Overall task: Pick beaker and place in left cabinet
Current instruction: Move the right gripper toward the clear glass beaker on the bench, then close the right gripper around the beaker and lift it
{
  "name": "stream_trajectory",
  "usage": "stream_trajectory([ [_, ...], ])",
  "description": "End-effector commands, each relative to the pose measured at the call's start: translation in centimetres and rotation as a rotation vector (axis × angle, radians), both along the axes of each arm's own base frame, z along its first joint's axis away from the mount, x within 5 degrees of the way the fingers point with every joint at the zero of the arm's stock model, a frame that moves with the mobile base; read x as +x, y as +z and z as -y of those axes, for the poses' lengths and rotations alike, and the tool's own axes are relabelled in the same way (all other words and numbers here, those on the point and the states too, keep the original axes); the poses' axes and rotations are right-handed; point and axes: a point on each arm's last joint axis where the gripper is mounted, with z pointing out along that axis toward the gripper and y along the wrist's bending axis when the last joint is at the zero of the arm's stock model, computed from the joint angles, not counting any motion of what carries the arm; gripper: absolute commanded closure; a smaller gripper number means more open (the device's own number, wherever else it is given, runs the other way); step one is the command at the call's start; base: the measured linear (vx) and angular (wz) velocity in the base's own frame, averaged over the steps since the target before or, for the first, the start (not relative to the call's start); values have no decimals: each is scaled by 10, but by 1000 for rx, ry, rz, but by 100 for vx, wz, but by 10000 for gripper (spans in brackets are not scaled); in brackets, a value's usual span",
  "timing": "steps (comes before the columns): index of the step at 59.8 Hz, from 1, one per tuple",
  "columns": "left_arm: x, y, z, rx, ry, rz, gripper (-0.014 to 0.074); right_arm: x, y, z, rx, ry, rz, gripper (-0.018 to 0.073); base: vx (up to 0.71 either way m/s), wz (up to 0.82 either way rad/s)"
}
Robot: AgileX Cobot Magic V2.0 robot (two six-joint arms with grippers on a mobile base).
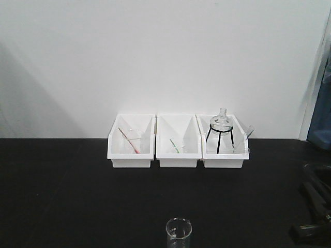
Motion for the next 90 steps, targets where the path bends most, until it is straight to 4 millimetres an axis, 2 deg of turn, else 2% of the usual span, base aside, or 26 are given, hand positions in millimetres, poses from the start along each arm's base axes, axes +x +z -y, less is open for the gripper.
stream_trajectory([
  [1, 1, 12, 1, -4, -18, 99, 593, 3, 18, -2, 1, 30, 125, 149, 0, 0],
  [10, 1, 12, 1, -4, -18, 99, 593, 6, 13, 0, 15, 15, 107, -113, 0, 0],
  [13, 1, 12, 1, -4, -18, 99, 593, 7, 11, 0, 17, 15, 105, -172, 0, 0],
  [24, 1, 12, 1, -4, -18, 99, 593, 8, 8, -5, 63, 77, 87, -161, 0, 0],
  [29, 1, 12, 1, -4, -18, 99, 593, 10, 0, -9, 67, 119, 47, -142, 0, 0],
  [35, 1, 12, 1, -4, -18, 99, 593, 18, -24, -16, 24, 200, -35, -109, 0, 0],
  [43, 1, 12, 1, -4, -18, 99, 593, 24, -50, -28, 36, 346, -27, -64, 0, 0],
  [47, 1, 12, 1, -4, -18, 99, 593, 35, -73, -34, 24, 409, -108, -36, 0, 0],
  [54, 1, 12, 1, -4, -18, 99, 593, 49, -95, -42, -3, 519, -164, -18, 0, 0],
  [66, 1, 12, 1, -4, -18, 99, 593, 71, -103, -60, -48, 656, -136, -18, 0, 0],
  [90, 1, 12, 1, -4, -18, 99, 593, 105, -115, -105, -61, 769, -76, -18, 0, 0],
])
